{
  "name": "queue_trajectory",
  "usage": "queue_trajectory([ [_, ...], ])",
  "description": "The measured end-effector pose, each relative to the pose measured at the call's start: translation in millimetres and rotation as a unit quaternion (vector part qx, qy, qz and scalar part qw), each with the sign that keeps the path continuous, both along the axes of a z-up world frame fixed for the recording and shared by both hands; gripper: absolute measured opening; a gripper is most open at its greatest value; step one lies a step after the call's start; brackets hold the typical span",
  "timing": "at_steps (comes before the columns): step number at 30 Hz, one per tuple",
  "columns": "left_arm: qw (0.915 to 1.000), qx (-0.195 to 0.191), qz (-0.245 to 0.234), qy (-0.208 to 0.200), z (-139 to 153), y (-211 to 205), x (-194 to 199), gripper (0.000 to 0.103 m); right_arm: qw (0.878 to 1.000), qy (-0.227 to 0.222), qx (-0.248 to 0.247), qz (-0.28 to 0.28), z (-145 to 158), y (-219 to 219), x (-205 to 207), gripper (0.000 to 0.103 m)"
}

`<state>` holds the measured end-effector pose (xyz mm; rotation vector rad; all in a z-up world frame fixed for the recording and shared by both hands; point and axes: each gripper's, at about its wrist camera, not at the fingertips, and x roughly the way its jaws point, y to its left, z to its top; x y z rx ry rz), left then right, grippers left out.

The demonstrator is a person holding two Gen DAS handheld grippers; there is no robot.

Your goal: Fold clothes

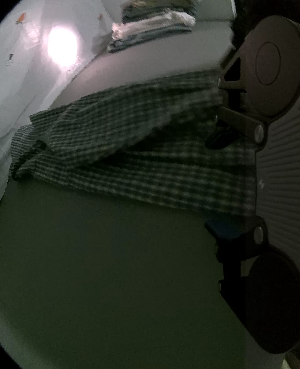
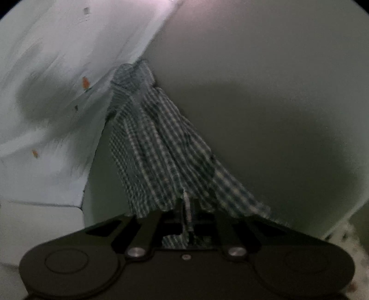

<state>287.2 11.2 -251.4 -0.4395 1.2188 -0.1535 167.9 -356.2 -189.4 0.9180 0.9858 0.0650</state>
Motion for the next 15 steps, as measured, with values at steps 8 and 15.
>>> queue_trajectory([
  [8, 0.9996, 0.02, -0.015, -0.013, -8, -13, -23, 0.067, 0.99, -0.007, -0.127, 0.064, -3, -3, 12, 0.025],
  [15, 0.9996, 0.004, 0.02, -0.022, -15, -10, -39, 0.003, 0.994, 0.036, -0.048, 0.094, -30, -17, 9, 0.002],
])
